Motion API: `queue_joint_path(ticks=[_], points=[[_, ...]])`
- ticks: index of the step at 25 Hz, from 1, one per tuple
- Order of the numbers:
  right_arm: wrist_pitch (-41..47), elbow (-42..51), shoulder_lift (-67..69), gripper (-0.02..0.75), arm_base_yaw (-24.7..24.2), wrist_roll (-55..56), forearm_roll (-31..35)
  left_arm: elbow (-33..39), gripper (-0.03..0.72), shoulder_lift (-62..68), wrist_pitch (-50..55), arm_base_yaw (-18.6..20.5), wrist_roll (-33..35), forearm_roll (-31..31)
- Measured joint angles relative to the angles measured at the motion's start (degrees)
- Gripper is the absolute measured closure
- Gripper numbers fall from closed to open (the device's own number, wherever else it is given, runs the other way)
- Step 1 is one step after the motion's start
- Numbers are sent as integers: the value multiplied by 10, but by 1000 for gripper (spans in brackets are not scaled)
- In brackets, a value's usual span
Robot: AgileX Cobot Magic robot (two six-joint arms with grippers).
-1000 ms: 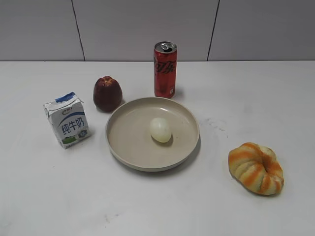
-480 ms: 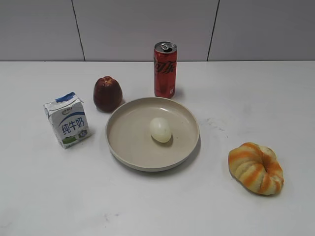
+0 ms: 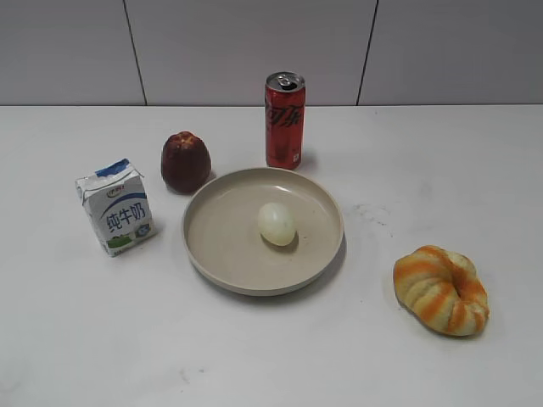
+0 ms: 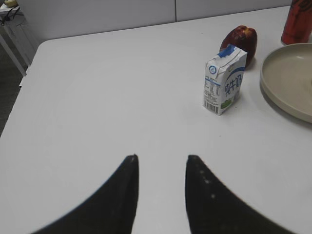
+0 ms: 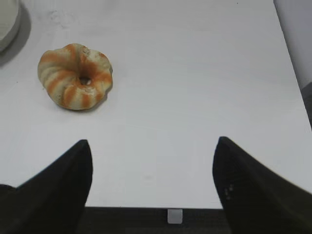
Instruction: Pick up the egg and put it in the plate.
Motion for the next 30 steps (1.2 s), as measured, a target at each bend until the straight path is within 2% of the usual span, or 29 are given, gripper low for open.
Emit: queue_joint_path(ticks=[11,24,30], points=[[-48,21,-17,143,0,-7,19,0,449,0,0,0,0,0],[-50,21,-35,144,-1,-9,23,0,449,0,0,0,0,0],[-51,21,-64,144,-33,-9,24,0,449,0,0,0,0,0]])
